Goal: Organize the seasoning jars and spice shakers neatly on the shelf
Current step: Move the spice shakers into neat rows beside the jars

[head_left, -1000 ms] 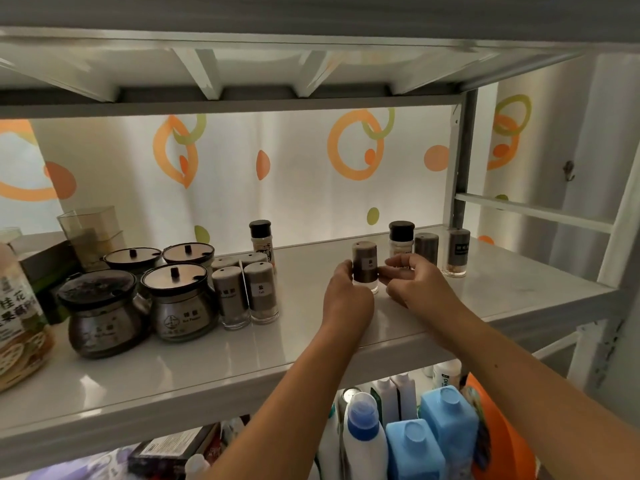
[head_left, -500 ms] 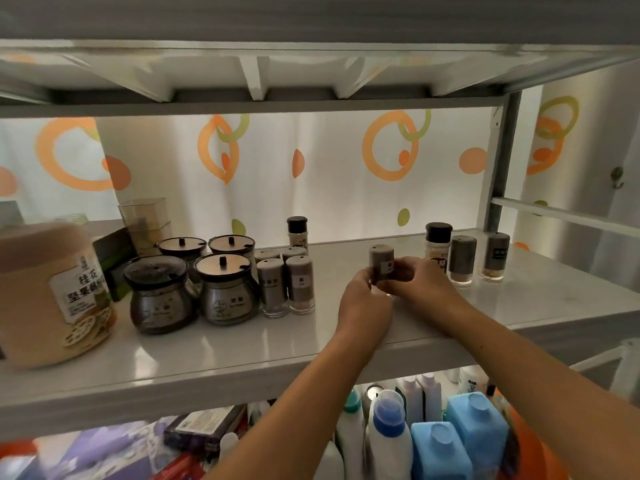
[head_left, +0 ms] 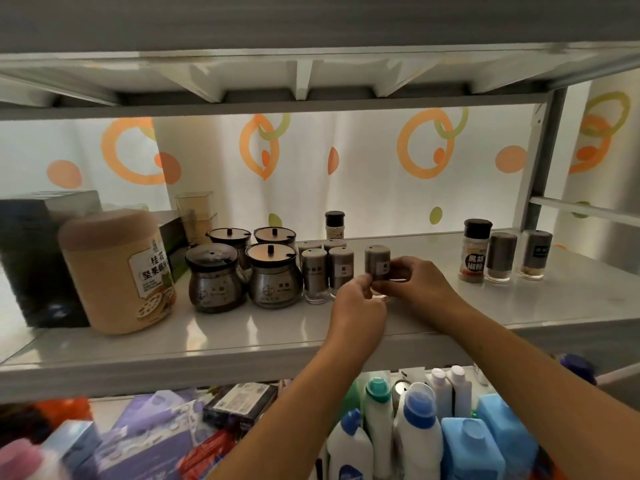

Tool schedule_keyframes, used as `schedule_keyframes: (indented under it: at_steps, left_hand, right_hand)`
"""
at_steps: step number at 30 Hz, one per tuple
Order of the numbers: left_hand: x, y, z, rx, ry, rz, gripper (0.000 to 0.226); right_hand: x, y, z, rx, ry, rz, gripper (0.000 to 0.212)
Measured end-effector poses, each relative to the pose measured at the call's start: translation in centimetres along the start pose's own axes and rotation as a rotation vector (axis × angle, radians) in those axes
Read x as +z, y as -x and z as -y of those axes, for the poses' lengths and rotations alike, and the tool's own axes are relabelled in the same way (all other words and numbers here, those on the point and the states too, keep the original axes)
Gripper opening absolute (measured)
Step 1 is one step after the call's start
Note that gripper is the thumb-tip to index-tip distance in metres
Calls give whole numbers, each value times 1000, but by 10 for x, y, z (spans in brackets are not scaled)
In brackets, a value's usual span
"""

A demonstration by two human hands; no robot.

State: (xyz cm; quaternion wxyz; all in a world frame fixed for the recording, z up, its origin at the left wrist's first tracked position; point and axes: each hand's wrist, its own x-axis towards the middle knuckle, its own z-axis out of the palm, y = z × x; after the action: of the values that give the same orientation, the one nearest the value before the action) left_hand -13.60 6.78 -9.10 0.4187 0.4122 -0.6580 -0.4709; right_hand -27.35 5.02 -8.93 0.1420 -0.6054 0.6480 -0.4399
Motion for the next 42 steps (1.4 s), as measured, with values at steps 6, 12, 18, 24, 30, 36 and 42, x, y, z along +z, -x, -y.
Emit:
schedule_keyframes:
  at_steps: [6, 12, 18, 24, 30, 36, 42]
  left_hand:
    - [-2, 0, 1, -11, 51, -30, 49]
    - [0, 4, -4, -32, 20, -37, 50]
    - [1, 7, -3, -27, 33, -77, 47]
    - [-4, 8, -5, -65, 68, -95, 49]
    - [-4, 9, -6, -57, 72, -111, 52]
    - [-5, 13, -12, -69, 52, -115, 50]
    - [-3, 15, -11, -120, 58, -134, 54]
  right_hand:
    - [-2, 2, -2, 24, -27, 2, 49]
    - [-1, 5, 1, -27, 76, -30, 44]
    - [0, 7, 3, -77, 145, -19, 33]
    - [2, 7, 3, -89, 191, 21, 33]
    - [3, 7, 3, -87, 205, 33, 36]
    - [1, 6, 3, -65, 187, 27, 36]
    - [1, 8, 5, -44, 168, 46, 42]
